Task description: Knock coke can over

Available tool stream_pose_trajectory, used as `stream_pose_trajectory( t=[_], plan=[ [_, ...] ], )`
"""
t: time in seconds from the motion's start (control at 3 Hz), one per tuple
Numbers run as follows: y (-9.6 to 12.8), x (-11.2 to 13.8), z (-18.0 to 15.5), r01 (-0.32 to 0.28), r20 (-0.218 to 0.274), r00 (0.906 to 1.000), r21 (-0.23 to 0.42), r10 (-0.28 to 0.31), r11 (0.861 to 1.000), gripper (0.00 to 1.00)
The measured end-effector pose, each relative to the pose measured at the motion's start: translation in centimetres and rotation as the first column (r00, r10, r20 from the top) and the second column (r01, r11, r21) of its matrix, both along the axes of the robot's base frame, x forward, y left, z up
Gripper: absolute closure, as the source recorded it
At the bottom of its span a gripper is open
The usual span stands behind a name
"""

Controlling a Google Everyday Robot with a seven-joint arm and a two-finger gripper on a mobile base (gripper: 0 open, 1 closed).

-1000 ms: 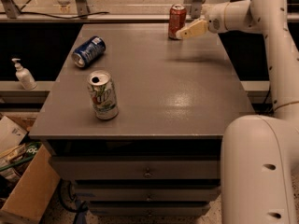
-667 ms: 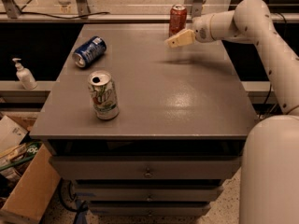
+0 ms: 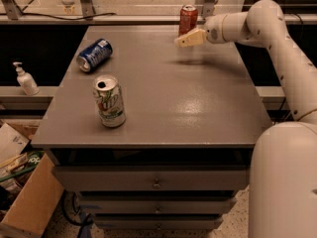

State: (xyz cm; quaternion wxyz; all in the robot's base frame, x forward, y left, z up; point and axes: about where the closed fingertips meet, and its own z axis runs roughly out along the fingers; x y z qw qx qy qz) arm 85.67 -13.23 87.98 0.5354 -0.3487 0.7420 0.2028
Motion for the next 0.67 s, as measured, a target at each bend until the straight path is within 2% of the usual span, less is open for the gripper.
stream_pose_trajectory(
  t=[0.67],
  plan=[
    [-0.6,3.1,-0.1,0.097,0.034,0.9946,0.031,-0.098,0.995,0.0]
  ],
)
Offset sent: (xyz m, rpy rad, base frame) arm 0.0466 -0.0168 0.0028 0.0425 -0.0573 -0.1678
